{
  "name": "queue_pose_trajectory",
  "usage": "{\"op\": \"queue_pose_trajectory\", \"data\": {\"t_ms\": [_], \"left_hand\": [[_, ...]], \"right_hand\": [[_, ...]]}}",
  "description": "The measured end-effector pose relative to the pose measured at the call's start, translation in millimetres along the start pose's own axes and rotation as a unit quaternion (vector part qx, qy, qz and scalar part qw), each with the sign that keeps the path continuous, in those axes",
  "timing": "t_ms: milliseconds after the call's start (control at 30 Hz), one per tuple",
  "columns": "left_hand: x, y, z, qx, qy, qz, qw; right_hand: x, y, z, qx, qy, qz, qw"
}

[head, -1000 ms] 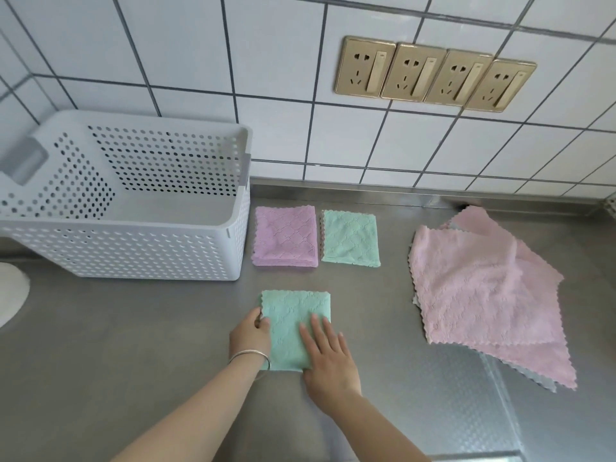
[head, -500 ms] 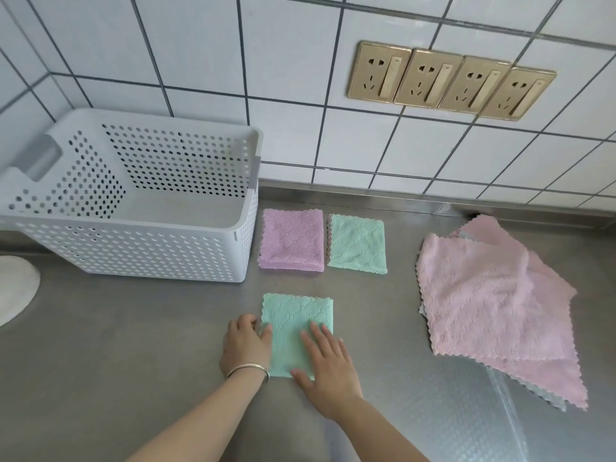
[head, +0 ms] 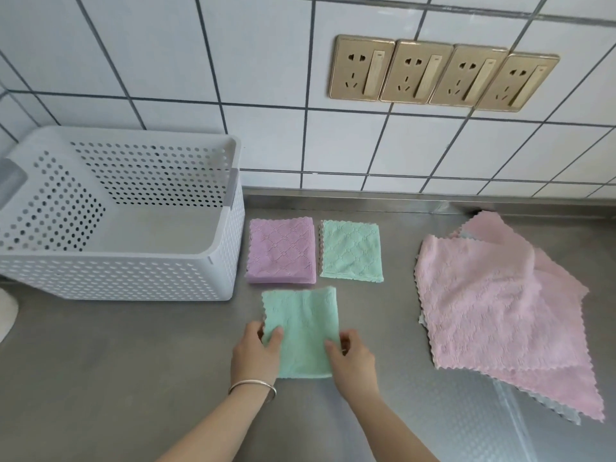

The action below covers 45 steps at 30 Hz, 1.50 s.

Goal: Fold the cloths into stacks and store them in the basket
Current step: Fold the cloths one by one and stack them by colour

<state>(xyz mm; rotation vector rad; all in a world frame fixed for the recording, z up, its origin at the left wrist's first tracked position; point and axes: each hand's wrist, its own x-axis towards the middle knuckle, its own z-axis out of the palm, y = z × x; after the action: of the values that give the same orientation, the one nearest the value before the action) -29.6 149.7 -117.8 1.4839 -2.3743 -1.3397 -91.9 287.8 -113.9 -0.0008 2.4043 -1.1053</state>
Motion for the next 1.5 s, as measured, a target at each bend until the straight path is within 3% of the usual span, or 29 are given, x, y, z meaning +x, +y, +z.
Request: {"op": "queue_pose_trajectory", "data": {"t_ms": [167,333,633,900,1067,1133,1267,1367,1500], "left_hand": [[25,80,9,-0.155,0.011,0.084,0.984],[72,134,46,-0.025,-0.035,0.165,0.985],[128,140,99,0.159,-0.068,0.164,0.971],[120,136,105,0.160,-0.026,0.179,0.970],[90,125,103,0.132,0.069,0.316,0.937],[70,119,107,0.127,0.066,0.352,0.925],[28,108,121,0.127,-0.020,0.354,0.926],[-4,106,130,0.150,-0.134,0.292,0.935],[-39,111,147,0.156,-0.298,0.195,0.921]], "right_hand": [[49,-35,-50,0.084,0.062,-0.047,0.993],[120,-46,-73,0.114,0.089,-0.011,0.989],[185,-29,-66,0.097,0.095,0.063,0.989],[176,-11,-67,-0.014,0.159,0.020,0.987],[121,59,-90,-0.155,0.260,-0.015,0.953],[102,84,-98,-0.228,0.259,-0.001,0.939],[84,100,-108,-0.301,0.184,0.028,0.935],[78,98,-121,-0.310,0.176,0.004,0.935],[80,93,-146,-0.183,0.145,0.098,0.967]]}}
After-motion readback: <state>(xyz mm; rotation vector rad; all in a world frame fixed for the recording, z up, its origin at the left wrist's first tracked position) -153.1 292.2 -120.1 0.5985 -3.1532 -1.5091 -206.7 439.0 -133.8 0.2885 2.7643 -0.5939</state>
